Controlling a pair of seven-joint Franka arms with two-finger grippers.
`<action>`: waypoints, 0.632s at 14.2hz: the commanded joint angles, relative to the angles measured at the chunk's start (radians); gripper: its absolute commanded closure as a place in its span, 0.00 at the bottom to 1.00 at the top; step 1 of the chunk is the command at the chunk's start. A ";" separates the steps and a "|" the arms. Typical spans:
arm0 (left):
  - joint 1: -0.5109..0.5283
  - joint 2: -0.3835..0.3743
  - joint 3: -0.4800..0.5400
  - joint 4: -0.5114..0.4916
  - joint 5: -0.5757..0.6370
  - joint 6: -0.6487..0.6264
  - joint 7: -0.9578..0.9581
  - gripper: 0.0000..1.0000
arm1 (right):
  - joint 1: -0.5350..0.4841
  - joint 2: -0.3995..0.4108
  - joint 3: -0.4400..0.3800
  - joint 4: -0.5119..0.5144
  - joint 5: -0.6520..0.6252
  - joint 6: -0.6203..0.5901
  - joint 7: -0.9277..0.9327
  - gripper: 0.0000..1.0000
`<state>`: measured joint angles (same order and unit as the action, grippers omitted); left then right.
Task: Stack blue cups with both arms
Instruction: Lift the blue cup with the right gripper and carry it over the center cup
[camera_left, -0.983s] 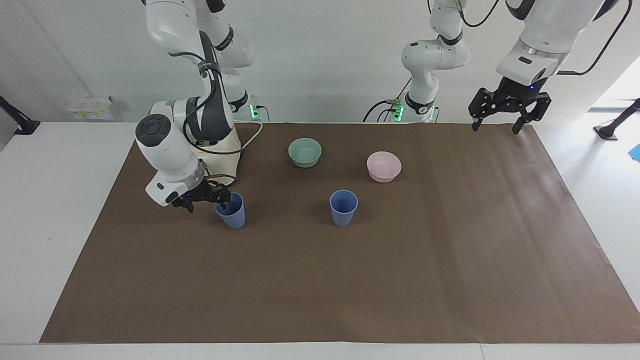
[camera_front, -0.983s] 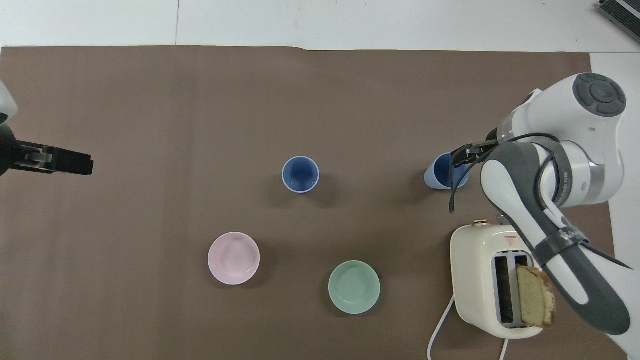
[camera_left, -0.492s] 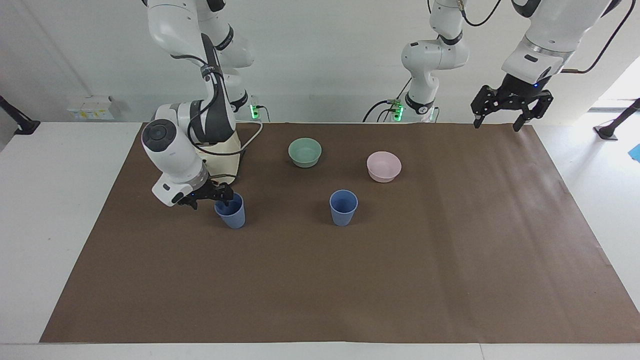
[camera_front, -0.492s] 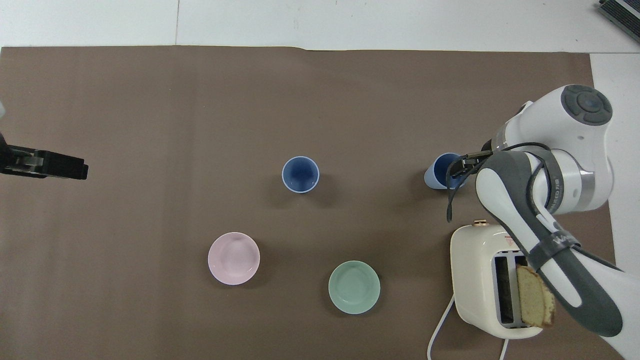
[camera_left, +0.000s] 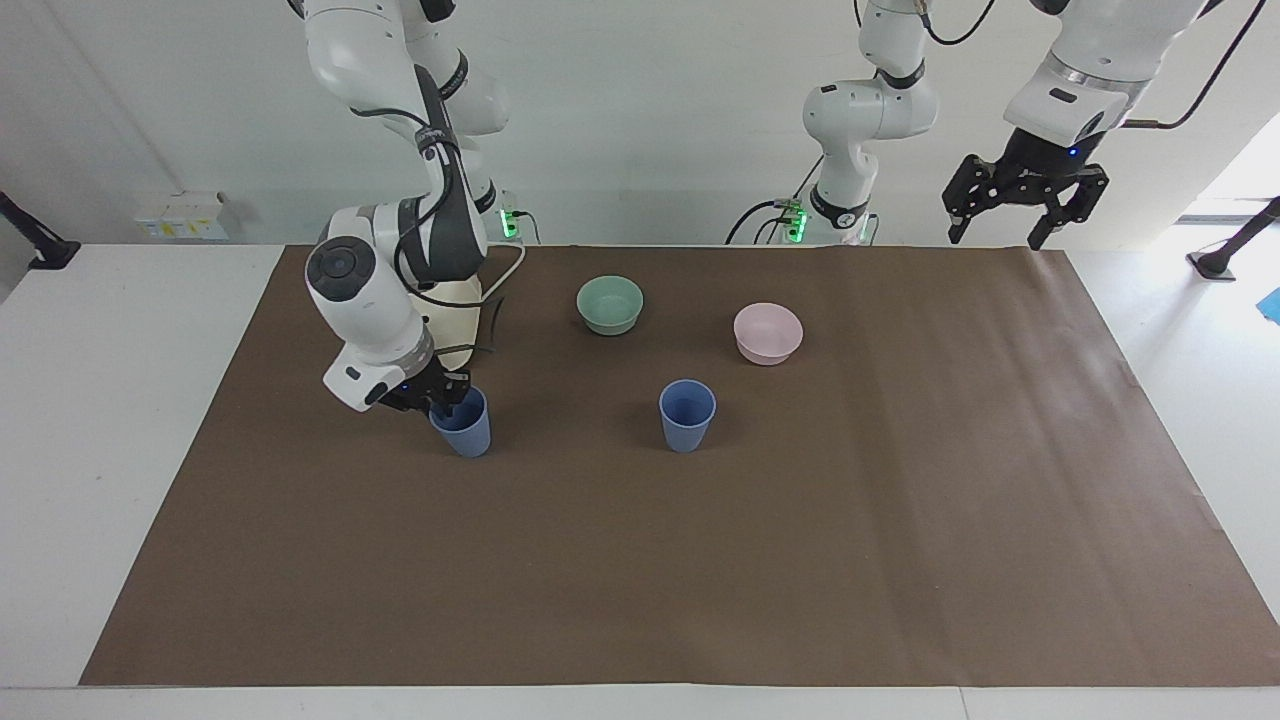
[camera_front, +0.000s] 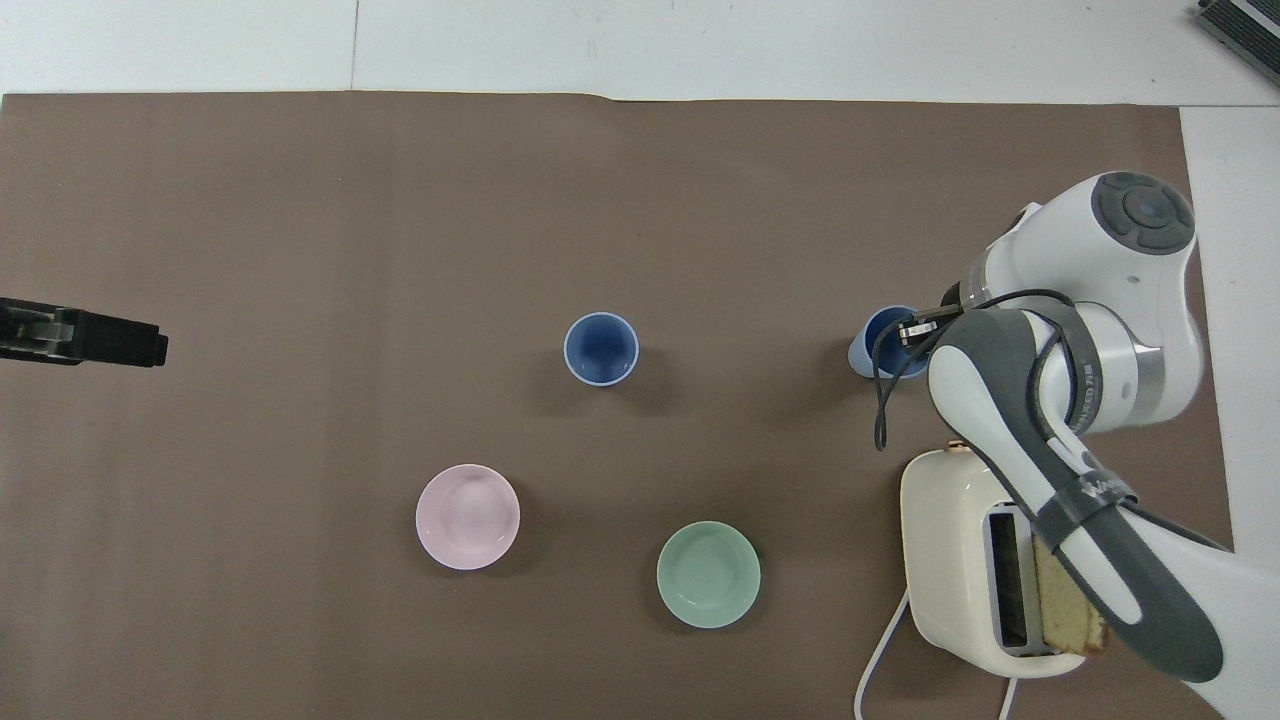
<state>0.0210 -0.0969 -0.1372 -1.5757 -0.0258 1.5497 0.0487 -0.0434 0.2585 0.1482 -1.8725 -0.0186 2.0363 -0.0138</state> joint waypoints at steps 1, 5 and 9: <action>0.013 -0.009 -0.004 -0.001 -0.013 -0.019 0.010 0.00 | -0.006 -0.022 0.002 -0.024 0.019 0.016 -0.025 1.00; 0.013 -0.010 -0.004 -0.001 -0.013 -0.019 0.010 0.00 | 0.028 -0.013 0.019 0.057 0.032 -0.040 -0.015 1.00; 0.011 -0.010 -0.004 -0.001 -0.013 -0.019 0.010 0.00 | 0.030 -0.019 0.040 0.255 0.095 -0.258 -0.005 1.00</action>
<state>0.0210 -0.0969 -0.1371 -1.5757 -0.0258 1.5488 0.0487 -0.0004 0.2443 0.1764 -1.7152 0.0269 1.8763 -0.0137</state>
